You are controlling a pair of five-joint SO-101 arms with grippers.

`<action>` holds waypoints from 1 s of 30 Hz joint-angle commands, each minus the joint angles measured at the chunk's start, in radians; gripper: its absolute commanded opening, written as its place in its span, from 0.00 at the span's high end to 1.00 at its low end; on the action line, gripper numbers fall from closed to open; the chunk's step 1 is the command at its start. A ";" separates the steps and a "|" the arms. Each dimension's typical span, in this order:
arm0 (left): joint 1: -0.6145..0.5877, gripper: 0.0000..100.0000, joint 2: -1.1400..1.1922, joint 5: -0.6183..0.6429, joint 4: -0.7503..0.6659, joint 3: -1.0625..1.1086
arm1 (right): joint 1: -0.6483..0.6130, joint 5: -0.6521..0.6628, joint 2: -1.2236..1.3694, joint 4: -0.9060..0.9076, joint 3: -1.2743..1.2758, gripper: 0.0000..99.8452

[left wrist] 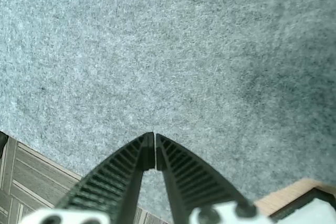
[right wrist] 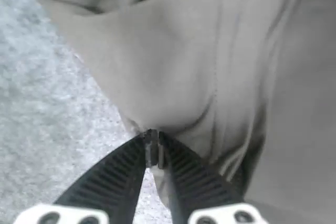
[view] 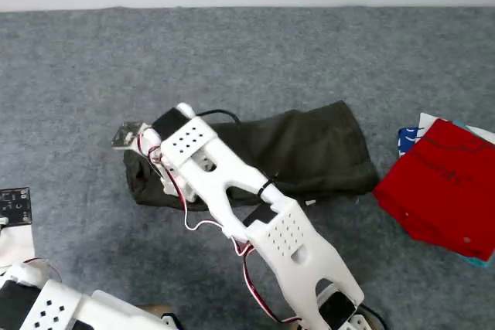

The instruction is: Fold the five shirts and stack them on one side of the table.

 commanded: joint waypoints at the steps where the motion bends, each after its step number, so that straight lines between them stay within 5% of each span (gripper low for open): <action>1: 0.009 0.98 -0.009 0.002 -0.029 -0.038 | -0.002 -0.006 -0.111 0.038 -0.061 0.99; 18: 0.008 0.98 -0.009 0.003 -0.043 -0.035 | -0.113 -0.005 0.099 -0.321 -0.126 0.99; 30: 0.008 0.98 -0.009 0.003 -0.043 -0.035 | -0.027 -0.006 0.038 0.047 -0.334 0.99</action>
